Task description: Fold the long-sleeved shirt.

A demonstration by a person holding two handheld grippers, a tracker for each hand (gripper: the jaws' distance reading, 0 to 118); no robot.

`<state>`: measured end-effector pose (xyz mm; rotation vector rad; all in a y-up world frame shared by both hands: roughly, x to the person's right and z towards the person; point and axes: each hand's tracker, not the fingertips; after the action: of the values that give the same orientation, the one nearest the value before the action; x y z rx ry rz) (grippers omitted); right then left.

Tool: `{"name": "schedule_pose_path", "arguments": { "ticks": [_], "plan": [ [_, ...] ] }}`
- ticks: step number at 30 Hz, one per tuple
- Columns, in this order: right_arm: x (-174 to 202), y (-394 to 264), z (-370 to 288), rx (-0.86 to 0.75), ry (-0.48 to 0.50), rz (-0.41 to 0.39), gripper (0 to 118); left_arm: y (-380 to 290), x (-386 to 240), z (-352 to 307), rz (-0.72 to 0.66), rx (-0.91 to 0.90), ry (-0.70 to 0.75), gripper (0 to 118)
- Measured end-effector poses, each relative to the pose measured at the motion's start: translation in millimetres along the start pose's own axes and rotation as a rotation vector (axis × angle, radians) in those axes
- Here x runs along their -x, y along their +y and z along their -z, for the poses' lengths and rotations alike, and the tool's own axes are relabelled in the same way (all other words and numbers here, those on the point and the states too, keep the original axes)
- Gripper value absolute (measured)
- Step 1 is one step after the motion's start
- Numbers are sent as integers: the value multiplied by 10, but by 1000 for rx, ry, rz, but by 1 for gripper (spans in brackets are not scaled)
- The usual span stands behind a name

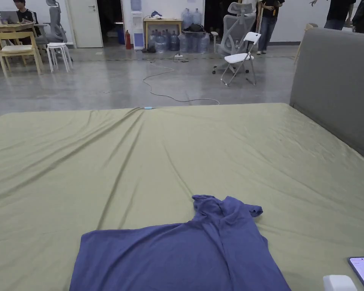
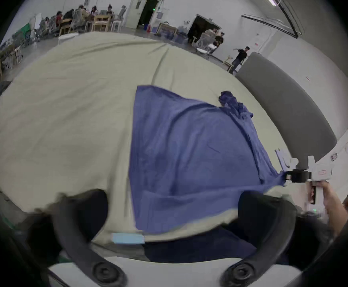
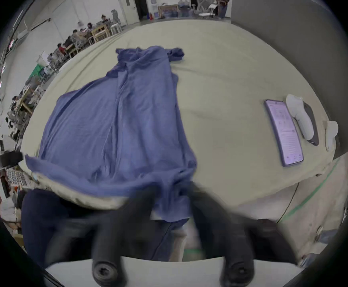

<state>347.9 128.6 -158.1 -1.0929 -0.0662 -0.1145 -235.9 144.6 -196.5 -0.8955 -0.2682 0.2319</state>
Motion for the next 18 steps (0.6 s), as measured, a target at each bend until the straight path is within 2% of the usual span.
{"name": "schedule_pose_path", "arguments": {
  "ticks": [1, 2, 3, 8, 9, 10, 11, 12, 13, 16, 17, 18],
  "plan": [
    [5, 10, 8, -19, -49, -15, 116, 69, -6, -19, 19, -48, -69, 111],
    [3, 25, -42, -94, -9, -41, 111, 122, -22, -33, 2, -44, -88, 112],
    [-28, 110, -52, -113, -25, -52, 111, 134, -38, -61, 0, -34, -80, 113],
    [19, 211, -103, -106, -18, -4, 113, 241, -185, -32, 33, -25, -68, 113],
    [41, 244, -116, -110, -20, 8, 110, 276, -218, -30, 61, 12, -57, 108],
    [49, 279, -146, -110, -5, 17, 95, 295, -248, -37, 86, 12, -83, 86],
    [69, 324, -159, -154, 31, 31, 65, 283, -319, -29, 100, -10, -60, 36],
    [125, 359, -145, -177, 33, 47, 2, 270, -398, -4, 121, -43, 8, 3],
    [144, 390, -137, -179, 29, 62, 3, 300, -418, -8, 122, -76, 14, 0],
    [212, 753, -30, -197, 113, 61, 5, 391, -418, 37, 42, -59, -129, 0],
    [232, 939, 39, -195, 100, 57, 17, 429, -429, 53, 24, -71, -132, 0],
    [249, 1124, 120, -204, 111, 56, 48, 463, -444, 74, 33, -77, -125, 0]
  ]
}}
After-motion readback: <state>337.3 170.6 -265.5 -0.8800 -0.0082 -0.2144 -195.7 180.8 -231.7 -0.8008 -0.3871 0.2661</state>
